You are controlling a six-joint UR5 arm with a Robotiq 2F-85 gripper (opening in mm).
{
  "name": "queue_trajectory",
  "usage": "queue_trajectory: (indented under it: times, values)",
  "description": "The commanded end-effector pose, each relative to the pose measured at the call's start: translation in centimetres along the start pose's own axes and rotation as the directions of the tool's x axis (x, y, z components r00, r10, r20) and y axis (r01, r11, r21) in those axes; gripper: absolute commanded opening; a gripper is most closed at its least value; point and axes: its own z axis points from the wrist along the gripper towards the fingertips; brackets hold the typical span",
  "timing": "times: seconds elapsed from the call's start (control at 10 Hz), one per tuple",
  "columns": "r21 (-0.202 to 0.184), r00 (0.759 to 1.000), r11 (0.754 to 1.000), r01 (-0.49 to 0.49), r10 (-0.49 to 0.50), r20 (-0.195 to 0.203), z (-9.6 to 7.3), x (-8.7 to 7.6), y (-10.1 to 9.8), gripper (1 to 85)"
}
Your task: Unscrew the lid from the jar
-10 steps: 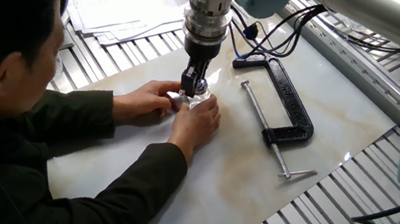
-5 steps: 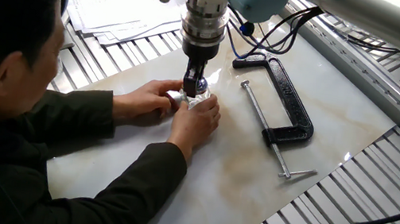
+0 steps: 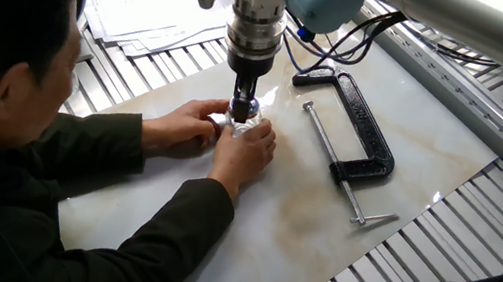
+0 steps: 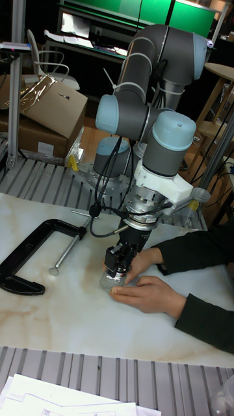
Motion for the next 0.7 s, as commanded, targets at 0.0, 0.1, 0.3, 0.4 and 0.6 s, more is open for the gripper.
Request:
queue_trajectory:
  times: [0.0,0.1,0.3,0.4,0.6]
  values:
    - [0.021,0.991,0.992,0.127,-0.128,0.030,0.0,-0.5,-0.5,1.0]
    - [0.024,0.981,0.982,0.189,-0.189,0.040,0.1,-0.5,-0.5,1.0]
    - [0.045,0.954,0.955,0.293,-0.295,0.043,0.2,-0.6,-0.9,1.0]
    - [0.055,0.936,0.936,0.346,-0.349,0.044,0.2,-0.6,-1.1,1.0]
    - [0.085,0.886,0.885,0.458,-0.462,0.045,0.1,-1.0,-1.6,1.0]
